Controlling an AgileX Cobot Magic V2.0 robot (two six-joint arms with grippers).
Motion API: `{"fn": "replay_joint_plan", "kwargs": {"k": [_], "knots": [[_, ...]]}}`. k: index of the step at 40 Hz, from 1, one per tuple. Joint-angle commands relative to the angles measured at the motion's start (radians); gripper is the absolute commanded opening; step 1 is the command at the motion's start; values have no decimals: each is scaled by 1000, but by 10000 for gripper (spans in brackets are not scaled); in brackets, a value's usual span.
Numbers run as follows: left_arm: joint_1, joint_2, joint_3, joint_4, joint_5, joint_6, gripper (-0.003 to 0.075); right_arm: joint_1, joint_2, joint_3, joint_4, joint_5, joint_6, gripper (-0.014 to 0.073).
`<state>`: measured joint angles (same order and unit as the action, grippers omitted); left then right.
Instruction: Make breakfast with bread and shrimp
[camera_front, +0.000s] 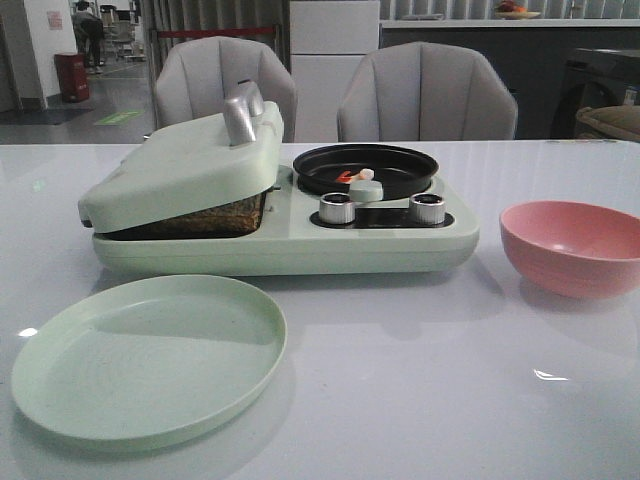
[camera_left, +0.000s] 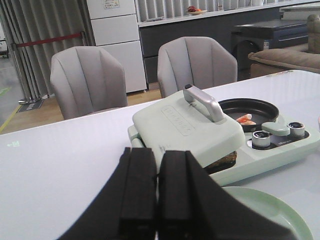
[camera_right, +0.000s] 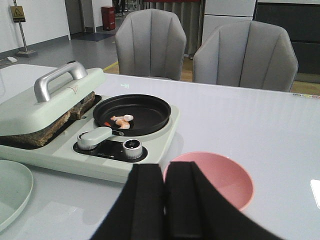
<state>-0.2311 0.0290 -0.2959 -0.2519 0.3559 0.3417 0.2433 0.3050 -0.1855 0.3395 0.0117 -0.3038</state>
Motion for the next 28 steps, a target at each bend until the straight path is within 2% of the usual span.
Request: {"fn": "replay_joint_plan", "kwargs": {"k": [1,12,16,19,21,25,28], "knots": [[-1,10,-26,-14,-77,-11,111,1,5,-27,2,-79,-11,141],[-1,10,-11,-12,-81,-11,111,1,5,-27,2,-79,-11,141],[-1,10,21,101,-88,-11,111,1,5,-27,2,-79,-11,141],[2,10,48,125,-99,-41,111,1,5,-27,2,-79,-11,141],[10,10,73,150,-137,-105,111,1,5,-27,2,-79,-11,141],[49,10,153,252,-298,-290,111,1,5,-27,2,-79,-11,141],[89,10,227,270,-416,-328,111,1,5,-27,2,-79,-11,141]]}}
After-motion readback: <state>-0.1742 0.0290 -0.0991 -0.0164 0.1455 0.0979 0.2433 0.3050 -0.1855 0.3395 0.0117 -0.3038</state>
